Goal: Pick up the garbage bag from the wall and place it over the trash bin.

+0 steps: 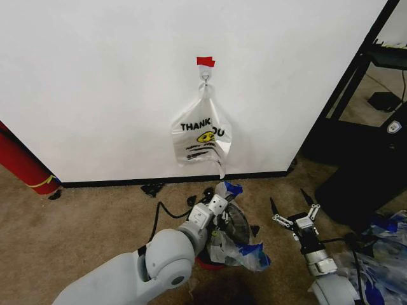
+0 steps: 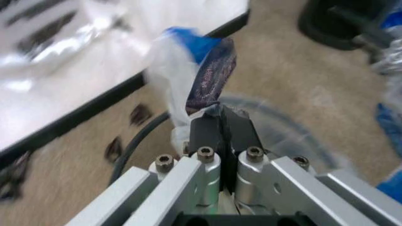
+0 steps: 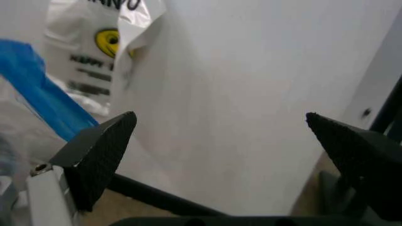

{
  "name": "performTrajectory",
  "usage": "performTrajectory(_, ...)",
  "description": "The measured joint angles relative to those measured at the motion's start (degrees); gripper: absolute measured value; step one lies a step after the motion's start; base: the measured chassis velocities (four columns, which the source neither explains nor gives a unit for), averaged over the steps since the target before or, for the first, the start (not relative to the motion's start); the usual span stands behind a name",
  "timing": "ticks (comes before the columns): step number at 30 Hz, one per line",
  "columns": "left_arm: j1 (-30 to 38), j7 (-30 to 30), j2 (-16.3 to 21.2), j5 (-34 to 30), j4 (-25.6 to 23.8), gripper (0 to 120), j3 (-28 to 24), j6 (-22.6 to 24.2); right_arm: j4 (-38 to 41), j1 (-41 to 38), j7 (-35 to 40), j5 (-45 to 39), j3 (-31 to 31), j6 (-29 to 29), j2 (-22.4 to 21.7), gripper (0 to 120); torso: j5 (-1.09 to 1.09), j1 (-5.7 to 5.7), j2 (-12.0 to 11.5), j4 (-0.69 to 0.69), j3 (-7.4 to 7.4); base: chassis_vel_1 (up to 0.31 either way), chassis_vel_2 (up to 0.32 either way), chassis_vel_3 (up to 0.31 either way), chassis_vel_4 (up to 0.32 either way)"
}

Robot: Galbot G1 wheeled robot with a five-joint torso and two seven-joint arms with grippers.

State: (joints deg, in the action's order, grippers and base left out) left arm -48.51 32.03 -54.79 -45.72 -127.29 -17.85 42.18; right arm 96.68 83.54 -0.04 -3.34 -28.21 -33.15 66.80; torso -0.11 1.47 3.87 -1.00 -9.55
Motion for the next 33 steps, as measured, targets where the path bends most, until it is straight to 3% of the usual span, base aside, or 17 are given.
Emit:
performTrajectory(6,-5.6,-0.6,0.6,1.3,1.4,0,6.4,-2.3,0.8,-1.3,-6.9,-19.2,5.9,6.0,-2.1,100,0.00,0.00,0.0,0.01,0.00,0.000,0.000,0.000,0.000)
performTrajectory(7,-5.6,-0.6,0.6,1.3,1.4,0,6.4,-2.3,0.8,-1.3,-6.9,-19.2,5.9,6.0,-2.1,100,0.00,0.00,0.0,0.01,0.00,0.000,0.000,0.000,0.000)
performTrajectory(10,-6.5,-1.0,0.0,2.8,3.5,0,7.2,-3.9,3.3,-1.4,-9.5,-28.4,8.9,13.8,-3.7,100,0.00,0.00,0.0,0.02,0.00,0.000,0.000,0.000,0.000)
performTrajectory(15,-5.4,-1.5,-1.3,3.3,5.0,0,4.5,-4.8,7.9,-1.5,-9.9,-36.9,10.9,25.9,-7.8,100,-0.02,0.00,0.0,-0.05,0.00,0.000,0.000,0.000,0.000)
performTrajectory(18,-5.7,-1.6,-1.4,3.8,4.8,0,4.1,-4.9,8.9,-2.7,-8.7,-39.4,12.3,29.9,-9.1,100,0.00,0.00,0.0,-0.03,0.00,0.000,0.000,0.000,0.000)
performTrajectory(19,-5.9,-1.7,-1.5,4.2,4.5,0,3.9,-4.9,9.7,-4.0,-7.8,-41.3,13.4,33.4,-10.3,100,0.03,0.00,0.0,0.03,0.00,0.000,0.000,0.000,0.000)
performTrajectory(23,-6.3,-1.7,-1.6,4.7,3.7,0,4.0,-4.9,12.8,-9.0,-5.2,-45.5,16.1,45.7,-15.0,100,0.02,0.00,0.0,0.00,0.00,0.000,0.000,0.000,0.000)
performTrajectory(28,-6.7,-1.7,-1.9,5.0,3.2,0,4.1,-4.9,12.2,-14.8,-4.4,-49.0,18.5,54.3,-17.9,100,0.00,0.00,0.0,0.01,0.00,0.000,0.000,0.000,0.000)
performTrajectory(33,-6.9,-1.8,-2.3,5.2,2.8,0,4.3,-4.8,8.6,-20.0,-5.8,-49.1,20.7,60.1,-17.2,100,0.01,0.00,0.0,0.00,0.00,0.000,0.000,0.000,0.000)
